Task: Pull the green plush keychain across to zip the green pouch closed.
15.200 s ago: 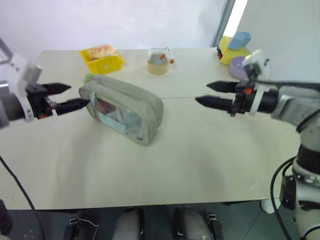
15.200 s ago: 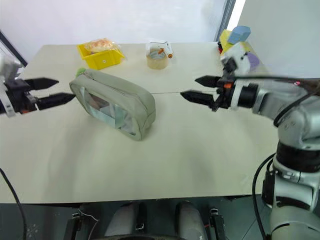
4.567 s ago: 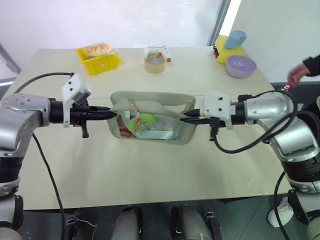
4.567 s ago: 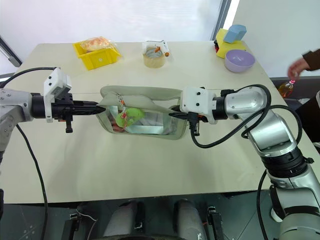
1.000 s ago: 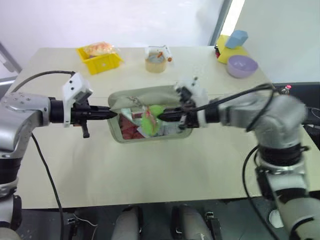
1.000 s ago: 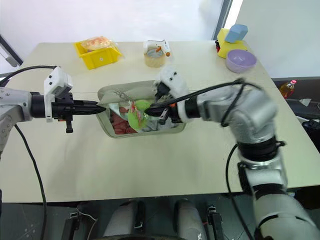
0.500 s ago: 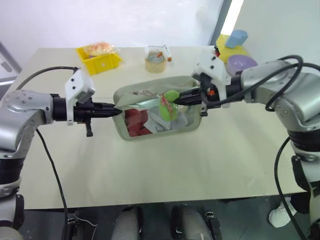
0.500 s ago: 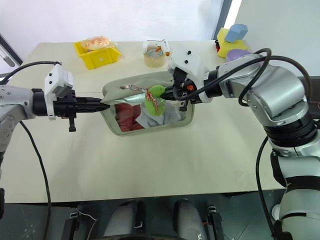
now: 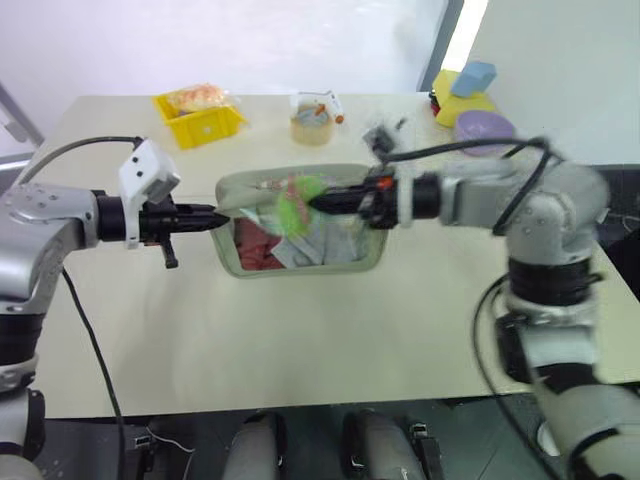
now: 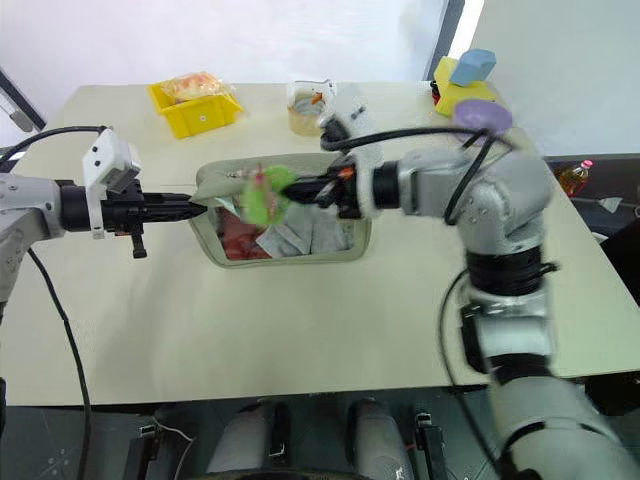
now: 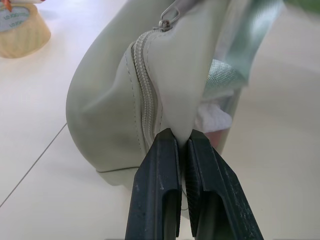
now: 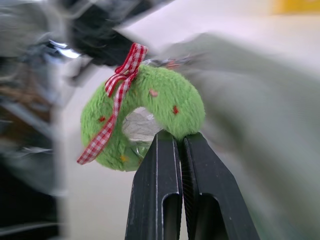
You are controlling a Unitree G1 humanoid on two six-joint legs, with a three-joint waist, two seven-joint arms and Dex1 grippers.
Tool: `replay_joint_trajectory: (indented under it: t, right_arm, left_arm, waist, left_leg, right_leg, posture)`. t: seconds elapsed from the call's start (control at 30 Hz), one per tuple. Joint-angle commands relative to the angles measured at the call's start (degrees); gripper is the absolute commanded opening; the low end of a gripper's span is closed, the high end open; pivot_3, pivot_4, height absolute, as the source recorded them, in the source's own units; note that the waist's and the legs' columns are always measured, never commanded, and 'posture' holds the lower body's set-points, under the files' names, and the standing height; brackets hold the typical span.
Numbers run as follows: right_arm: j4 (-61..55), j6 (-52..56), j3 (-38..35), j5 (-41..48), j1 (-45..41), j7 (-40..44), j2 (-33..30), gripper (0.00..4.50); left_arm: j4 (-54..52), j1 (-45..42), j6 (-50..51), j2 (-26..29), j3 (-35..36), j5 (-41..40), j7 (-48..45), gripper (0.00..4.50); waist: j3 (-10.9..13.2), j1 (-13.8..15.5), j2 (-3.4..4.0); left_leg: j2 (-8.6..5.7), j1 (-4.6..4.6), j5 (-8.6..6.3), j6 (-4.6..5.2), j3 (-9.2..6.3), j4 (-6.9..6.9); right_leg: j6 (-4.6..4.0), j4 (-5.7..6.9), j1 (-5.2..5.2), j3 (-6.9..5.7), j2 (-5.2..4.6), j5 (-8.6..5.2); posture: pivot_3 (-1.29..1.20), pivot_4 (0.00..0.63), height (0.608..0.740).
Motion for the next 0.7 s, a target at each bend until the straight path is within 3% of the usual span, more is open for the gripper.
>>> replay_joint_trajectory:
  t: [0.03,0.07,0.2,0.33,0.7]
  right_arm:
    - [-3.15,0.56,-1.36,1.44,0.07,-2.75,2.16,0.65]
    - [-3.3,-0.05,-0.71,0.97,0.14,-2.83,1.77,0.92]
    - [-3.38,-2.88,1.58,-1.13,-0.53,-2.39,-1.82,2.94]
    - [-2.59,-7.08,4.08,-3.19,-1.14,-1.58,-4.37,2.94]
    - [-1.87,-15.08,12.74,-7.63,-2.55,-1.56,1.07,2.94]
  left_arm:
    - [-2.0,-0.2,0.12,0.77,2.02,-0.48,0.18,0.0]
    - [-2.18,-0.07,0.24,0.88,2.16,-0.52,0.18,0.0]
    - [-2.69,0.67,0.68,1.35,2.97,-0.77,0.18,0.0]
    - [-3.37,1.68,0.89,1.23,3.52,-0.93,0.51,0.0]
    - [-3.06,0.6,1.04,0.84,3.01,-0.68,0.46,0.0]
  waist:
    - [0.0,0.06,-0.01]
    - [-0.02,0.12,-0.03]
    - [-0.02,0.09,-0.03]
    - [-0.02,-0.01,-0.03]
    - [-0.02,0.02,-0.03]
  left_leg:
    - [-0.02,-0.02,0.0,0.0,0.02,0.02]
    - [-0.02,-0.02,0.0,0.0,0.01,0.02]
    - [-0.07,-0.01,-0.01,0.01,-0.02,0.02]
    - [-0.06,0.0,-0.01,0.02,-0.02,0.01]
    - [-0.04,0.01,-0.01,0.01,-0.03,0.01]
  right_leg:
    - [0.0,-0.01,0.0,0.0,-0.02,0.0]
    - [0.0,-0.01,0.01,0.0,-0.05,0.0]
    - [0.0,-0.03,0.04,-0.01,-0.04,0.0]
    - [0.0,-0.03,0.03,0.0,-0.03,0.0]
    - [0.0,-0.03,0.03,0.0,-0.01,0.0]
  posture:
    - [0.0,0.15,0.739]
    - [0.0,0.15,0.739]
    - [0.0,0.15,0.739]
    - [0.0,0.15,0.739]
    - [0.0,0.15,0.739]
